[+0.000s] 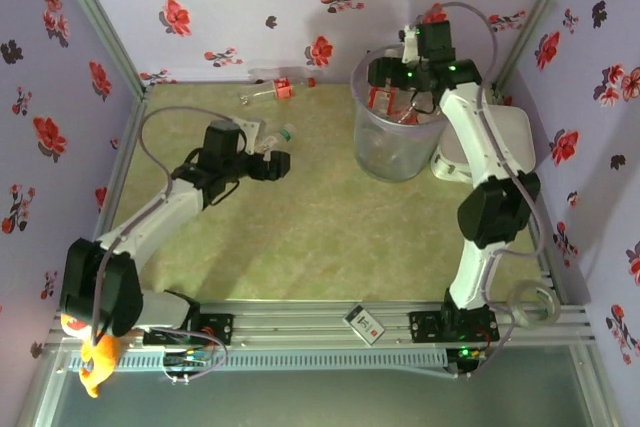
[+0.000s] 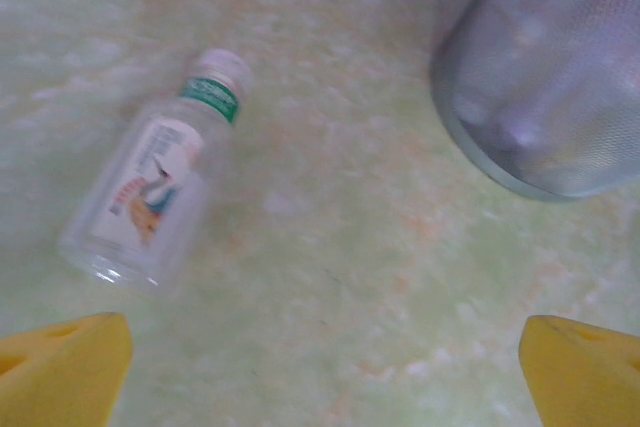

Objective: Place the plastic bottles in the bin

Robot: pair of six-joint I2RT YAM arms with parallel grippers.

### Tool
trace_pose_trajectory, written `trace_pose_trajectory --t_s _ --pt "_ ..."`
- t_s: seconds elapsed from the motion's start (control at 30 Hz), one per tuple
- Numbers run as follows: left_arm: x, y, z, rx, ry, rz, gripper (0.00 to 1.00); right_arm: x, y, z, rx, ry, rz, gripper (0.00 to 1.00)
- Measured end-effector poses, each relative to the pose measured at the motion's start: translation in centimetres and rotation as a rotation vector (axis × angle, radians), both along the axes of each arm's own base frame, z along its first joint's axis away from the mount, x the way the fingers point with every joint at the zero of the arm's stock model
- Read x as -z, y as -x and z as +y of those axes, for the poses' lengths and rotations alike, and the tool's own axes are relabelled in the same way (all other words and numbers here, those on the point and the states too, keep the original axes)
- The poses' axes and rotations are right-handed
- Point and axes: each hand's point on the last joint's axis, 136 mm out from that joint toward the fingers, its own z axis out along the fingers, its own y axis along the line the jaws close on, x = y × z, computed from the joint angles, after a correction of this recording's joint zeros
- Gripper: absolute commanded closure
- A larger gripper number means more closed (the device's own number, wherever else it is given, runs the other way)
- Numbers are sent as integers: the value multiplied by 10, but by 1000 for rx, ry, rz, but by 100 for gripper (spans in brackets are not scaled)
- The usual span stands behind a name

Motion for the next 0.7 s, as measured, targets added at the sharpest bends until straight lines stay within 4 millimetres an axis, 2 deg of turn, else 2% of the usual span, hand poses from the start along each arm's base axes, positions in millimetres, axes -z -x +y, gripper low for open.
trace_pose_trajectory --t_s 0.1,0.17,0.27,0.37,0.57,0.7 --pt "7 -24 9 -9 -59 15 0 -35 30 -9 4 -16 -71 5" --pt "16 -38 12 -4 -100 35 0 -51 49 -15 7 -26 -111 4" --pt "31 -59 15 16 -160 66 0 -60 79 -25 15 -32 -139 4" --pt "46 -75 19 33 -207 95 0 -55 105 -35 30 -37 -135 4" --pt "65 -102 23 68 -270 144 7 -22 158 -55 78 -46 -85 3" --pt "84 -104 23 98 -306 197 8 -2 183 -67 115 -47 -33 3"
